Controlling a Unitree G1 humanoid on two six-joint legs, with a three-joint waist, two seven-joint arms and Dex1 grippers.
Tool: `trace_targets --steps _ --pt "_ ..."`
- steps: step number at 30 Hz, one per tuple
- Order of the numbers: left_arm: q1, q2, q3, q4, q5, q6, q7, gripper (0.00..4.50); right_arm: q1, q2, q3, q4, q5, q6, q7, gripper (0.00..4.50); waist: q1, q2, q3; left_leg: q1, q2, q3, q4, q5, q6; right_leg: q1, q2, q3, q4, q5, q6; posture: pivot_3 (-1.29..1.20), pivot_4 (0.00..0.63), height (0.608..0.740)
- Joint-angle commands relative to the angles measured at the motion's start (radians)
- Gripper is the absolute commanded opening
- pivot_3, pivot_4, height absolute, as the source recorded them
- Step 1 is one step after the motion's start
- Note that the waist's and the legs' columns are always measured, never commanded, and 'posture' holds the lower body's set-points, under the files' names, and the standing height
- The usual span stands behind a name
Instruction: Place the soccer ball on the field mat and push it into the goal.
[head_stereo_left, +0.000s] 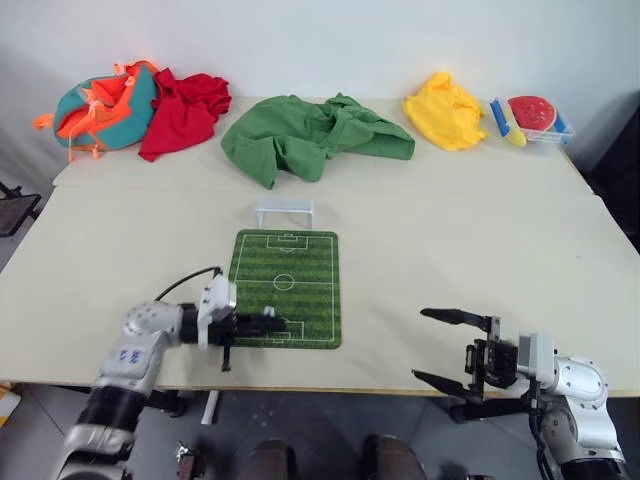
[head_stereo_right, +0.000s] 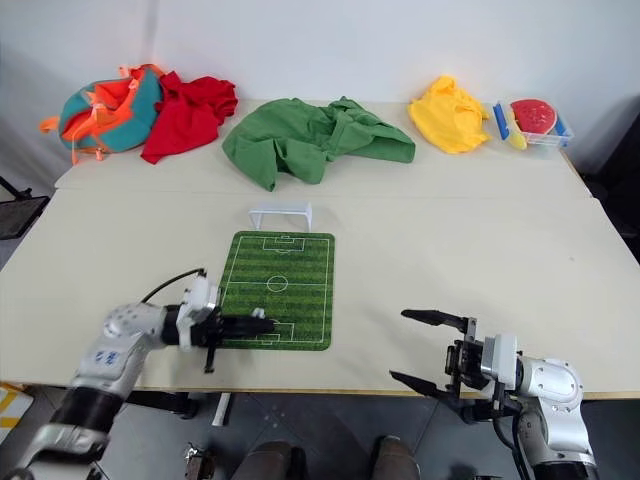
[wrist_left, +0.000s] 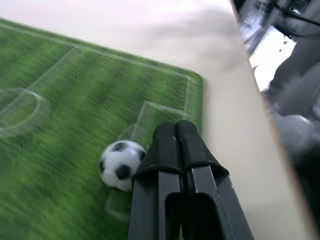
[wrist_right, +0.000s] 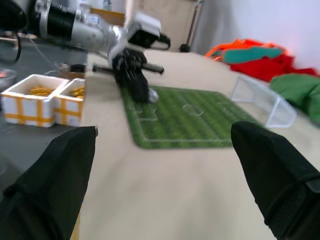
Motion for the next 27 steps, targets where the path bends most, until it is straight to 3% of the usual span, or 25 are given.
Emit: trace_targets --steps 1,5,9,14,16,19,27 --pt "-0.109 -0.040 0.057 0.144 0.027 -0.122 0.085 0.01 -0.004 0.028 -0.046 -0.047 -0.007 0.010 -0.125 4.50 -0.001 0.000 0.000 -0.001 0.000 0.000 0.001 0.000 0.000 0.000 0.000 0.000 0.000 0.000 0.000 0.00 0.150 0.740" --pt "-0.149 -0.051 0.087 0.190 0.004 -0.149 0.079 0.01 -0.008 0.043 -0.042 -0.076 -0.018 0.028 -0.200 4.50 -0.008 0.000 0.000 -0.001 0.000 0.001 0.002 -0.001 0.001 0.000 0.000 0.001 -0.001 0.002 0.001 0.00 0.150 0.740" --pt "0.016 0.093 0.156 -0.083 -0.145 0.055 -0.045 0.01 -0.026 0.060 -0.042 -0.121 -0.021 0.070 -0.294 4.50 -0.034 0.000 0.000 -0.001 0.003 0.002 0.001 -0.001 0.000 -0.002 0.002 0.002 0.000 0.002 0.000 0.00 0.150 0.740" --pt "0.199 0.214 0.285 -0.240 -0.216 0.162 -0.015 0.01 -0.041 0.041 -0.040 -0.127 -0.022 0.092 -0.298 4.50 -0.028 0.002 0.001 -0.001 0.006 0.002 0.002 -0.002 -0.001 -0.002 0.004 0.003 -0.001 0.002 -0.001 0.00 0.150 0.740" --pt "0.301 0.247 0.391 -0.274 -0.234 0.176 0.015 0.01 -0.065 0.032 -0.043 -0.120 -0.017 0.105 -0.296 4.50 -0.025 0.003 0.002 -0.001 0.005 0.002 0.003 -0.003 0.000 -0.001 0.003 0.003 -0.001 0.002 -0.001 0.00 0.150 0.740" --pt "0.425 0.261 0.528 -0.292 -0.235 0.159 0.066 0.01 -0.097 0.016 -0.044 -0.107 -0.010 0.121 -0.277 4.50 -0.028 0.004 0.003 0.000 0.006 0.002 0.003 -0.005 0.001 -0.002 0.003 0.006 -0.001 0.003 -0.001 0.00 0.150 0.740" --pt "0.523 0.245 0.643 -0.286 -0.185 0.088 0.188 0.01 -0.114 -0.050 -0.027 -0.085 -0.010 0.140 -0.164 4.50 -0.021 0.005 0.003 0.000 0.006 0.005 0.003 -0.007 0.002 -0.002 0.004 0.005 -0.003 0.002 -0.001 0.00 0.150 0.740"
